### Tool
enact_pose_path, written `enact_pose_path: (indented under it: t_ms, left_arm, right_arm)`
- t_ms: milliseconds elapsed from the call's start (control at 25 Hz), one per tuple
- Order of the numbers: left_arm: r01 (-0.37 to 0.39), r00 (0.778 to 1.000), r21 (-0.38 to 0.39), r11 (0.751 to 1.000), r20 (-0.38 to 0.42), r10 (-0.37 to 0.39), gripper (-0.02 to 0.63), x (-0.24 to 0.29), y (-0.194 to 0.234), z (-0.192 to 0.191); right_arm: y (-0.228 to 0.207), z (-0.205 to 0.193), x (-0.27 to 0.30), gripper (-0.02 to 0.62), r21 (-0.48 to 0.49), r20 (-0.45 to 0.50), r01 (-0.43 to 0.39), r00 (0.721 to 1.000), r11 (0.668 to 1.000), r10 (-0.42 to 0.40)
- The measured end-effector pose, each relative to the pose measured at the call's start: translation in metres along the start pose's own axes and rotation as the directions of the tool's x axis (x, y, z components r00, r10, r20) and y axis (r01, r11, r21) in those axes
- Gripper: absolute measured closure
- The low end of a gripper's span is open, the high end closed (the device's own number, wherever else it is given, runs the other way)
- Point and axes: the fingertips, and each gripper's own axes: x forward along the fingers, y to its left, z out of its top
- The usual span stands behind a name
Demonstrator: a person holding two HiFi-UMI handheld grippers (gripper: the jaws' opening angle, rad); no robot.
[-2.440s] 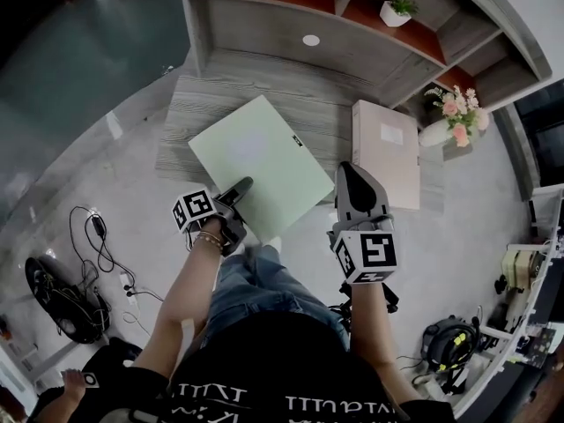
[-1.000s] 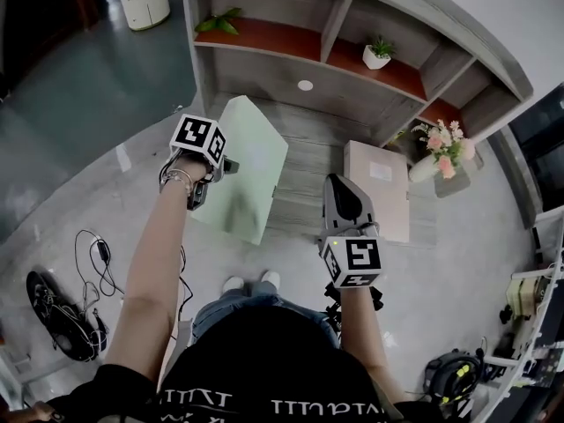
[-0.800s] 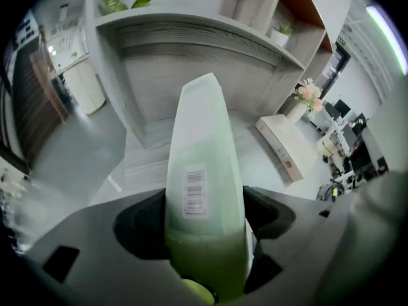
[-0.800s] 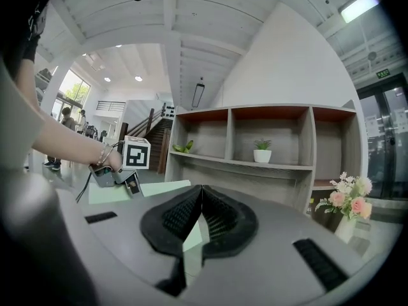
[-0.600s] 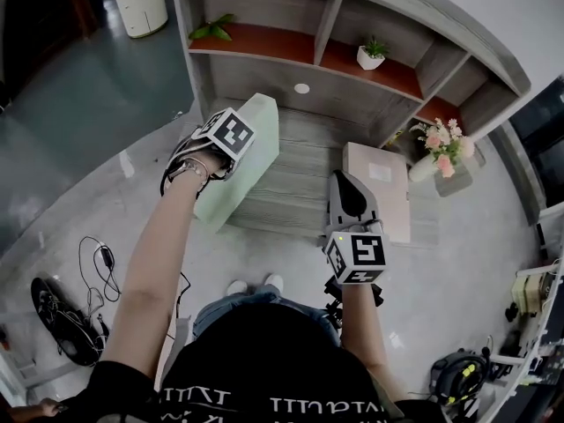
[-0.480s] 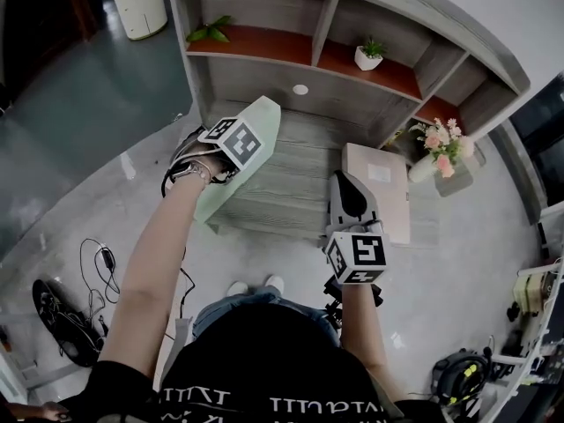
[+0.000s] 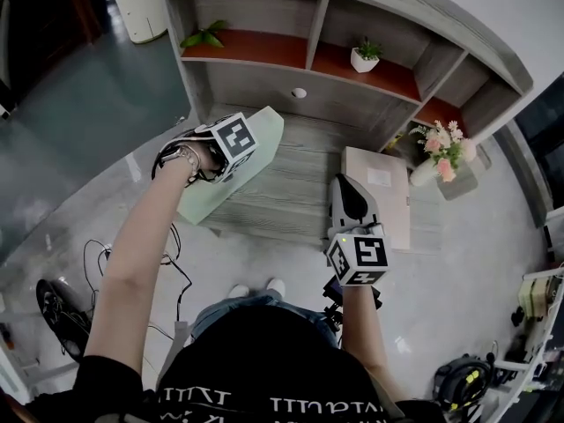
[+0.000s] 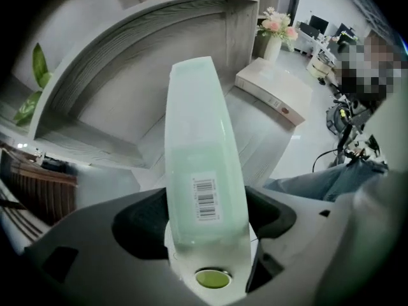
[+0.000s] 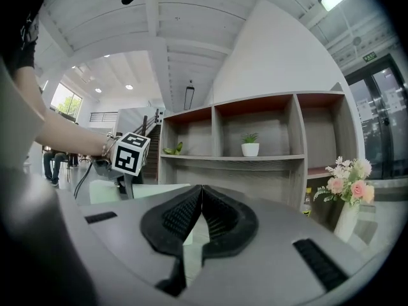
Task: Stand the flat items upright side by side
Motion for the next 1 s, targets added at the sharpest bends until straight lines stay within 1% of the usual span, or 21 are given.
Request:
enact_pose_path:
  t_ms: [120, 200, 400, 480, 600, 720, 800, 880, 1000]
  left_arm:
    - [0.019, 1.000, 0.047, 0.999, -0.001, -0.019, 0.235, -0.005, 0.001, 0.008]
    - [0.029, 0.999, 0.062, 0.998, -0.032, -0.027, 0.235, -0.002, 0.004, 0.010]
    - [0.119, 0.986, 0.049, 0.992, -0.124, -0.113, 0.237, 0.009, -0.006, 0.009]
    - [0.121, 0.985, 0.039, 0.992, -0.125, -0.115, 0.266, 0.011, -0.009, 0.009]
    - [0.101, 0.993, -0.015, 0.995, -0.055, -0.102, 0.300, 0.007, -0.007, 0.015]
    - [0.078, 0.997, -0.067, 0.995, 0.018, -0.077, 0.305, 0.002, -0.006, 0.014]
    - [0.057, 0.995, -0.094, 0.994, 0.081, -0.050, 0.307, -0.006, -0.006, 0.015]
    - [0.035, 0.987, -0.134, 0.990, 0.159, -0.013, 0.311, -0.015, -0.002, 0.015]
    - [0.003, 0.959, -0.208, 0.978, 0.277, 0.056, 0.314, -0.032, 0.009, 0.011]
  right_arm:
    - [-0.009, -0.001, 0.000, 0.580, 0.013, 0.002, 0.001, 1.000, 1.000, -0.001]
    - [-0.016, -0.002, 0.000, 0.580, 0.022, 0.000, 0.000, 1.000, 1.000, 0.000]
    - [-0.031, -0.005, 0.003, 0.580, 0.052, -0.002, -0.015, 1.000, 0.999, 0.015]
    - [-0.034, -0.004, 0.005, 0.580, 0.063, 0.001, -0.023, 1.000, 0.998, 0.023]
    - [-0.034, -0.004, 0.008, 0.580, 0.064, 0.002, -0.048, 0.999, 0.997, 0.048]
    - [-0.033, -0.005, 0.010, 0.580, 0.059, -0.001, -0.075, 0.997, 0.995, 0.075]
    - [-0.034, -0.004, 0.012, 0.580, 0.060, -0.001, -0.086, 0.996, 0.995, 0.086]
    - [-0.033, -0.003, 0.013, 0.580, 0.063, 0.002, -0.094, 0.996, 0.994, 0.094]
    - [-0.028, -0.002, 0.016, 0.580, 0.063, 0.005, -0.107, 0.994, 0.992, 0.107]
